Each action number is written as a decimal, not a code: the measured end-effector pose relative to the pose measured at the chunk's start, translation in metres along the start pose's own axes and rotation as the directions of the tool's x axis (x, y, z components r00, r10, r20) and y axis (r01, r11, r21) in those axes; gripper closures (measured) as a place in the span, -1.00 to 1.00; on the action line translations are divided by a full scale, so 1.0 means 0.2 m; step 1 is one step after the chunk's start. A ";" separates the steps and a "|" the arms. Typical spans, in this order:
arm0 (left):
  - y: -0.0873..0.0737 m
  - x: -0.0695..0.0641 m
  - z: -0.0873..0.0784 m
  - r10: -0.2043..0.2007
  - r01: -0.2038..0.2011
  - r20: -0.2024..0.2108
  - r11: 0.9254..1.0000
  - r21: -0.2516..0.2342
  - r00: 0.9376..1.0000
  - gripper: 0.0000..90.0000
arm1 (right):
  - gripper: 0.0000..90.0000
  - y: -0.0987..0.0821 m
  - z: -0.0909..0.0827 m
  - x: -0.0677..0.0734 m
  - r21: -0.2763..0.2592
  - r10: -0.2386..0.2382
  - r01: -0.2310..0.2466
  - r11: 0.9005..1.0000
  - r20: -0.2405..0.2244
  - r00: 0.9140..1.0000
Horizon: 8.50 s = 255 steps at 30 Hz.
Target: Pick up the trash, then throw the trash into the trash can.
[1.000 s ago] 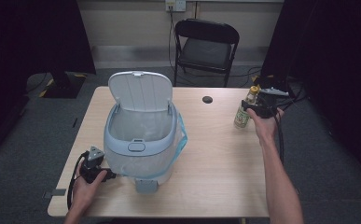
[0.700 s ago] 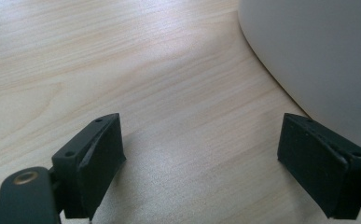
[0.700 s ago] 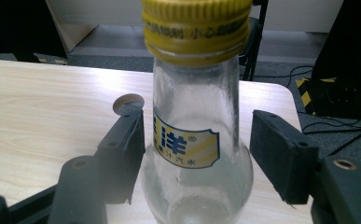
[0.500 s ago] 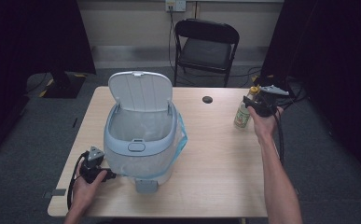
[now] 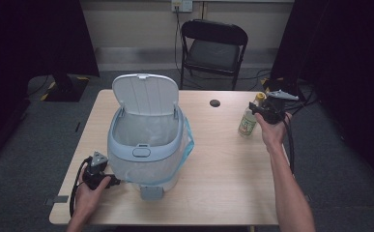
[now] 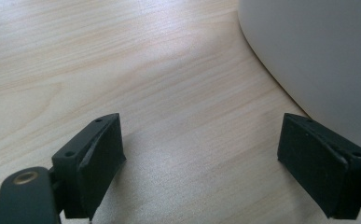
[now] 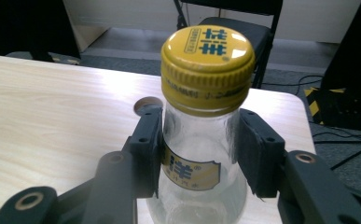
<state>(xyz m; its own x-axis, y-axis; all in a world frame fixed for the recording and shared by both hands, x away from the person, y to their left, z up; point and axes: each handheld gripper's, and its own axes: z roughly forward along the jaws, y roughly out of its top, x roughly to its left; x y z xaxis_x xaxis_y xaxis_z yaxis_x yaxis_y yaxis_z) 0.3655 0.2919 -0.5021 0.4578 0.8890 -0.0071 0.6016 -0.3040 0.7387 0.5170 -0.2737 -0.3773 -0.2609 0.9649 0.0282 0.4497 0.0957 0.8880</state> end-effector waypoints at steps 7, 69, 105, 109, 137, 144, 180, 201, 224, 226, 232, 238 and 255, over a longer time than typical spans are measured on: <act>0.00 0.00 0.00 0.001 -0.001 -0.002 1.000 -0.001 1.000 -0.70 | 0.21 -0.03 -0.07 0.06 -0.004 -0.030 0.029 1.000 -0.048 0.998; 0.00 0.00 0.00 0.000 0.000 0.000 1.000 0.000 1.000 -0.70 | -0.67 -0.59 -0.09 0.33 0.098 -0.027 0.051 0.994 -0.231 0.973; 0.00 0.00 0.00 0.001 -0.001 0.004 1.000 0.000 1.000 -0.70 | -0.39 -0.63 -0.04 0.37 0.105 -0.100 0.124 0.987 -0.210 0.973; 0.00 0.00 0.00 0.002 -0.002 0.003 1.000 0.000 1.000 -0.70 | -0.39 -0.62 -0.07 0.38 0.088 -0.094 0.116 0.989 -0.221 0.971; 0.00 0.00 0.00 0.003 -0.003 0.005 1.000 0.000 1.000 -0.70 | -0.39 -0.44 -0.31 0.46 -0.059 -0.083 0.068 0.996 -0.311 0.947; 0.00 0.00 0.00 0.002 -0.002 0.006 1.000 -0.001 1.000 -0.70 | -0.39 -0.38 -0.36 0.52 -0.086 -0.108 0.084 0.993 -0.349 0.931; 0.00 0.00 0.00 0.006 -0.006 -0.001 1.000 0.003 1.000 -0.73 | -0.39 0.03 -0.61 0.71 -0.272 -0.179 0.056 0.961 -0.452 0.874; 0.00 0.00 0.00 0.006 -0.006 0.000 1.000 0.003 1.000 -0.73 | -0.39 0.19 -0.69 0.84 -0.342 -0.222 0.041 0.939 -0.512 0.830; 0.00 0.00 0.00 0.007 -0.007 0.000 1.000 0.003 1.000 -0.73 | -0.39 0.33 -0.71 1.04 -0.377 -0.279 0.044 0.925 -0.596 0.753; 0.00 0.00 0.00 0.006 -0.006 -0.001 1.000 0.003 1.000 -0.73 | -0.39 0.34 -0.71 1.07 -0.376 -0.284 0.048 0.925 -0.605 0.744; 0.00 0.00 0.00 0.007 -0.007 0.000 1.000 0.003 1.000 -0.73 | -0.39 0.37 -0.69 1.13 -0.381 -0.304 0.060 0.923 -0.623 0.720; 0.00 0.00 0.00 0.006 -0.006 0.000 1.000 0.003 1.000 -0.73 | -0.39 0.38 -0.66 1.19 -0.371 -0.314 0.072 0.926 -0.648 0.694; 0.00 0.00 0.00 0.006 -0.006 -0.001 1.000 0.003 1.000 -0.73 | -0.39 0.37 -0.53 1.32 -0.302 -0.330 0.154 0.941 -0.714 0.617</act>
<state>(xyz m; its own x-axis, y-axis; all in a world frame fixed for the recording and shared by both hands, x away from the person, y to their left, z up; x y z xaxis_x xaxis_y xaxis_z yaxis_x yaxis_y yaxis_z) 0.3669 0.2919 -0.5020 0.4607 0.8875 -0.0020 0.6010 -0.3103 0.7366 0.3905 -0.0377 -0.2556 -0.9196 0.3895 0.0520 0.1253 0.1652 0.9783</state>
